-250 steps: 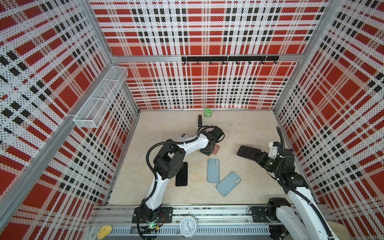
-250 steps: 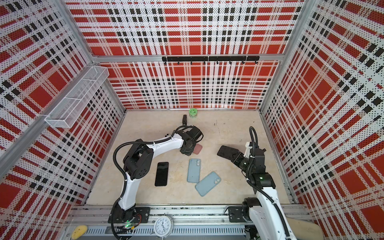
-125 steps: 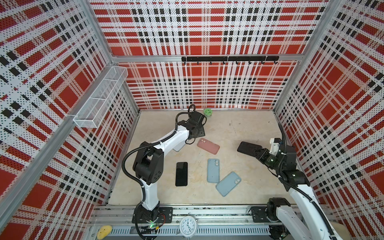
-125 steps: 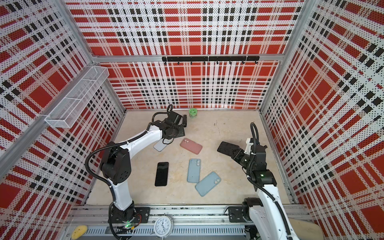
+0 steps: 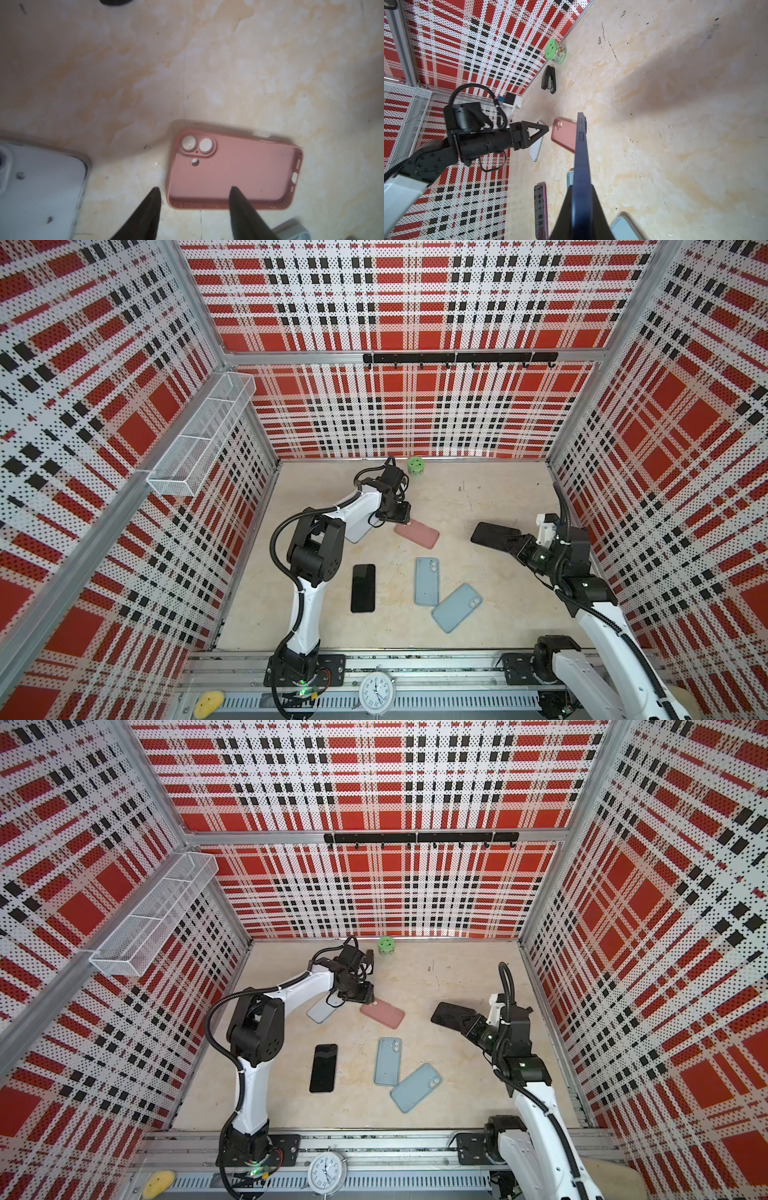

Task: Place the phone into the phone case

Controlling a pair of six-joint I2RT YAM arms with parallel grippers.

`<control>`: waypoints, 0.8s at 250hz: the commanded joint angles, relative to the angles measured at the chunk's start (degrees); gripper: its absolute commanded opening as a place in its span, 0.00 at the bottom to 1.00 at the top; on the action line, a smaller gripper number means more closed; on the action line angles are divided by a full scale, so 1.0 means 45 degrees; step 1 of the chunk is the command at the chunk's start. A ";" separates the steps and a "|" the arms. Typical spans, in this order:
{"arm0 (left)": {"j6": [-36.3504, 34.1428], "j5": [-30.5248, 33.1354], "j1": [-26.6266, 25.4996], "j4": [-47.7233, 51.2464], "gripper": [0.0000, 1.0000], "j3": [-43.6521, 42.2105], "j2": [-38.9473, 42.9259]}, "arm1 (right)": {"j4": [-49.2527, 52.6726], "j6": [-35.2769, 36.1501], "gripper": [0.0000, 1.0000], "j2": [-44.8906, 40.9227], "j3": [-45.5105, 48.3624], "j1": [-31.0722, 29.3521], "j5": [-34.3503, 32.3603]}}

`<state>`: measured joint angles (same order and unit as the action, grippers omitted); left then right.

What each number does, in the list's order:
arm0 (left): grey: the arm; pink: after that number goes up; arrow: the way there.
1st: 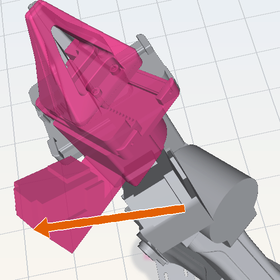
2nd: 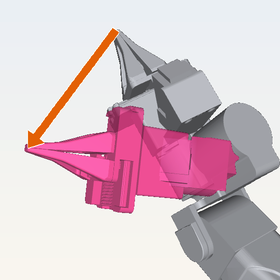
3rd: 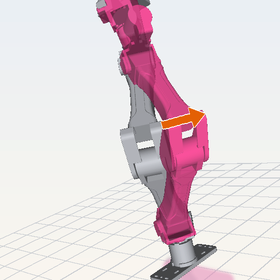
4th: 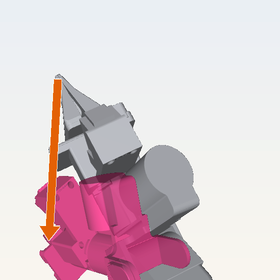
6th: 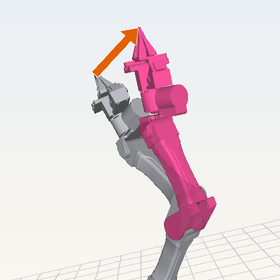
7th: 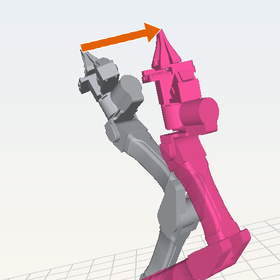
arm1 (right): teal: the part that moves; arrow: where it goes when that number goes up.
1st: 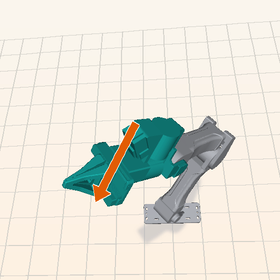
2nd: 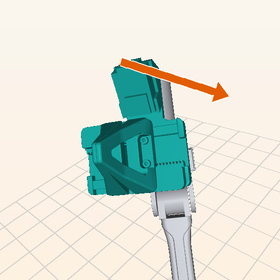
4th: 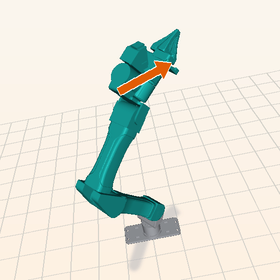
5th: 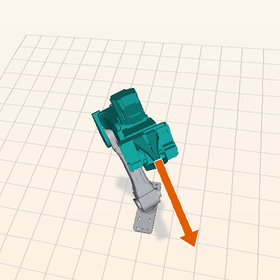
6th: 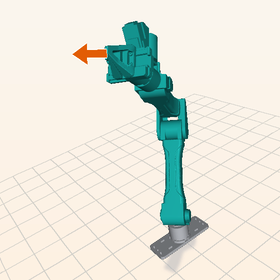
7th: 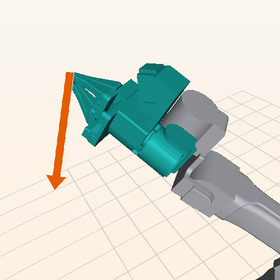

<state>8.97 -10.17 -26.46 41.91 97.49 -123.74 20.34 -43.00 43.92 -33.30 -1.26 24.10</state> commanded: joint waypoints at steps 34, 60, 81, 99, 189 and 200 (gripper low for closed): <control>-0.0607 0.0605 -0.0161 0.0618 0.49 0.0183 -0.0614 | -0.0793 0.0181 0.00 -0.0135 -0.0636 0.0025 0.0289; -0.0541 0.0790 -0.0228 0.0686 0.41 0.0184 -0.0763 | -0.0906 0.0202 0.00 0.0045 -0.0729 0.0036 0.0349; -0.0320 0.1061 -0.0292 0.0663 0.32 0.0177 -0.0816 | -0.0926 0.0213 0.00 0.0175 -0.0837 0.0029 0.0383; -0.0096 0.1283 -0.0291 0.0686 0.23 0.0162 -0.0815 | -0.0926 0.0253 0.00 0.0239 -0.0881 0.0031 0.0394; 0.3067 0.3790 -0.1211 0.1915 0.12 -0.1391 0.0870 | -0.1922 -0.0123 0.00 0.0833 -0.0822 0.0024 0.0777; 0.3816 0.3741 -0.1328 0.2013 0.16 -0.1653 0.1015 | -0.2370 -0.0285 0.00 0.1137 -0.0842 0.0025 0.1086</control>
<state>16.23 2.11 -30.02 46.87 92.68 -123.09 18.81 -43.07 46.76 -34.85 -1.26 25.65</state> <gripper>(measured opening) 0.120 0.104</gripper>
